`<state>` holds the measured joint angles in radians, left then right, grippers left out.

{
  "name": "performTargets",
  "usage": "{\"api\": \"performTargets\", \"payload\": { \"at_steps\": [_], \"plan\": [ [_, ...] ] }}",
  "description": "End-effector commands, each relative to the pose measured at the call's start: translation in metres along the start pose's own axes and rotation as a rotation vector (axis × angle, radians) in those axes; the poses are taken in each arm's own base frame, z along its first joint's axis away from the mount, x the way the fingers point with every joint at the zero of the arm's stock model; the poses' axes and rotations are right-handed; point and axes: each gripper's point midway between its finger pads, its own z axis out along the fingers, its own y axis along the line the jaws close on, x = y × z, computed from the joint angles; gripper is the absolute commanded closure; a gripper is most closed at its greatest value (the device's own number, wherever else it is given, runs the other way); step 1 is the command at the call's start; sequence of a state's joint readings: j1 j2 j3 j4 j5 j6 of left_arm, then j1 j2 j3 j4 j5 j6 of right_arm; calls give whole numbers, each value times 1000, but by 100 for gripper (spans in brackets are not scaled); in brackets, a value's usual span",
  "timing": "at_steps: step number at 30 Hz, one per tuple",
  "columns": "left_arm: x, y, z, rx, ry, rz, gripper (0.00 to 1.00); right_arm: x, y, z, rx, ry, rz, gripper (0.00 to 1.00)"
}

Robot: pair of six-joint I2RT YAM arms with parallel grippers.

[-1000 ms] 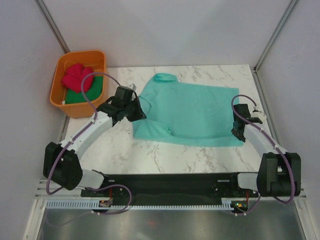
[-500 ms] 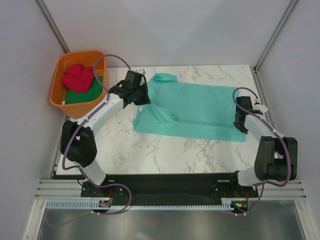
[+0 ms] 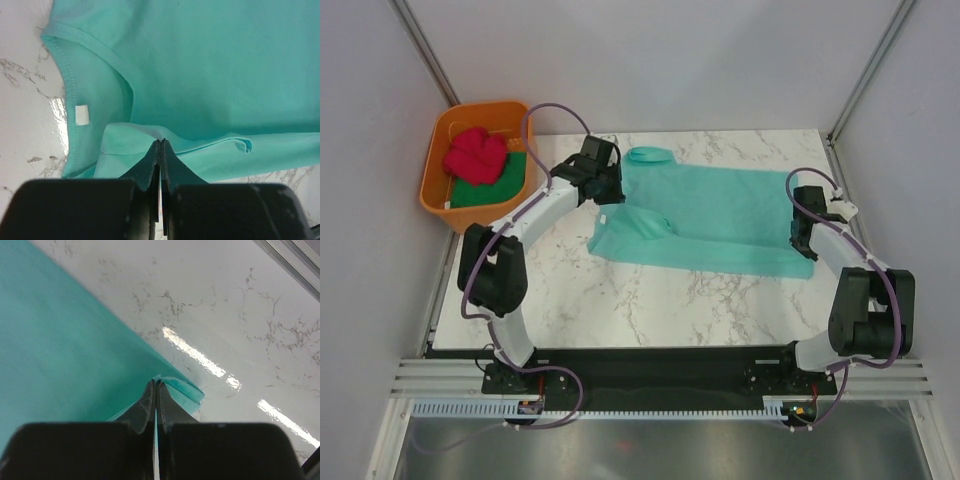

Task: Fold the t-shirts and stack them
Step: Fold the tshirt

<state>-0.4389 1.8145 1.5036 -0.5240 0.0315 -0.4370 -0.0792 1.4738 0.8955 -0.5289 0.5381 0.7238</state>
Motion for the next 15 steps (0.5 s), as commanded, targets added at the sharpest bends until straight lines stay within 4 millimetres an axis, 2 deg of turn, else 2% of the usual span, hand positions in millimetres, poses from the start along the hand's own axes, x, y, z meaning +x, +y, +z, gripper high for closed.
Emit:
{"api": "performTargets", "payload": {
  "at_steps": [1, 10, 15],
  "plan": [
    [-29, -6, -4, 2, -80, 45, 98, -15, 8, 6, -1, -31, 1, 100],
    [-24, 9, 12, -72, -67, 48, 98, -18, 31, 16, -57, -12, -29, 100],
    [-22, 11, 22, -78, -53, 50, 98, -18, 38, 23, -59, -4, -53, 100]
  ]
}}
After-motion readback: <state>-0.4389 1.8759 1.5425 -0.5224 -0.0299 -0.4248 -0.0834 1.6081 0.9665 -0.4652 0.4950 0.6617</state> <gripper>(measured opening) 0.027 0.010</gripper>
